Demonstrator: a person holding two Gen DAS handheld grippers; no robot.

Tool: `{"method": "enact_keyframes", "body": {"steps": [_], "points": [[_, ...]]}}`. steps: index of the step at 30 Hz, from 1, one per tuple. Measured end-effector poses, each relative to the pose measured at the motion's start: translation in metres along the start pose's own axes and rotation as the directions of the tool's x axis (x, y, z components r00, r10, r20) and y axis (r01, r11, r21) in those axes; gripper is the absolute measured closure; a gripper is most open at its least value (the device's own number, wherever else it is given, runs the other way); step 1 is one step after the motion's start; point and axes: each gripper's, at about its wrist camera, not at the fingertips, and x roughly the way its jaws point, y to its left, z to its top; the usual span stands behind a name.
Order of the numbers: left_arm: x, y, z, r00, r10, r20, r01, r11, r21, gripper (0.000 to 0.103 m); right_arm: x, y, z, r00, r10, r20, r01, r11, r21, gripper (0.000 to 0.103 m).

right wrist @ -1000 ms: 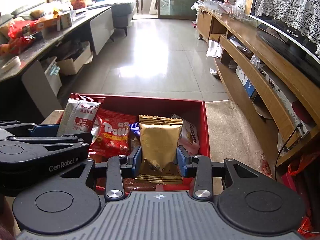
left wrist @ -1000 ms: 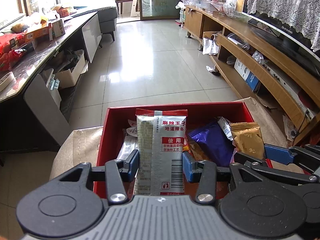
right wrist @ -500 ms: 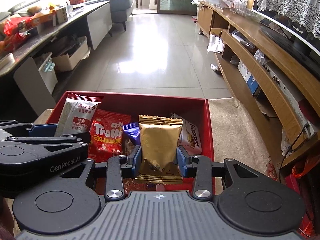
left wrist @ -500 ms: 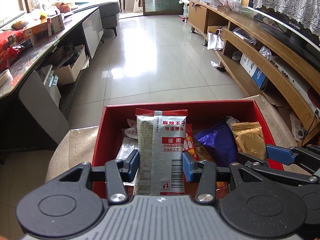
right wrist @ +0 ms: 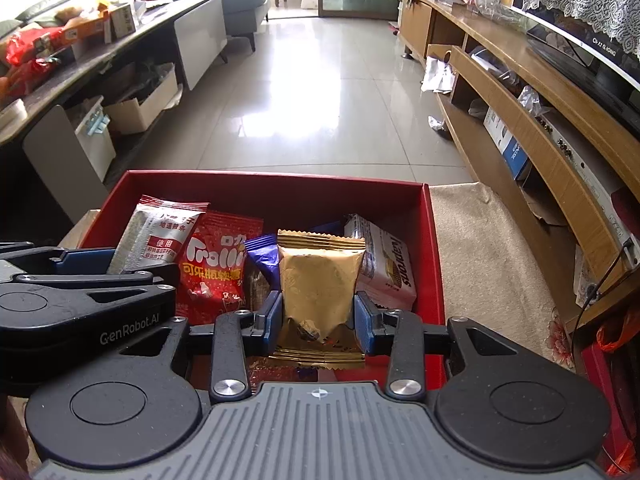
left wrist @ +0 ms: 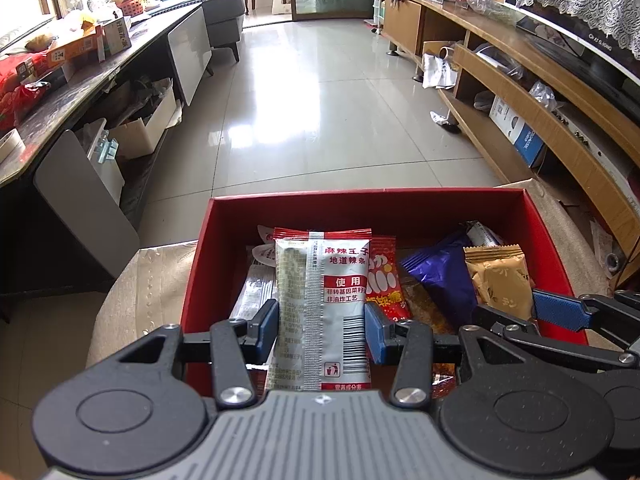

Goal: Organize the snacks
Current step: 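Lower both held snacks into the red box and open both grippers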

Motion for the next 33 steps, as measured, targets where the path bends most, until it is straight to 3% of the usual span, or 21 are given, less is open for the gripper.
{"method": "enact_keyframes", "body": {"steps": [26, 33], "points": [[0.014, -0.003, -0.006, 0.999, 0.044, -0.018, -0.044, 0.999, 0.004, 0.06, 0.018, 0.001, -0.004, 1.0, 0.002, -0.025, -0.002, 1.0, -0.012, 0.057], [0.014, -0.003, -0.006, 0.998, 0.056, -0.016, -0.056, 0.998, 0.009, 0.059, 0.019, 0.004, -0.005, 0.999, -0.027, -0.017, 0.027, 0.999, -0.025, 0.051]]}}
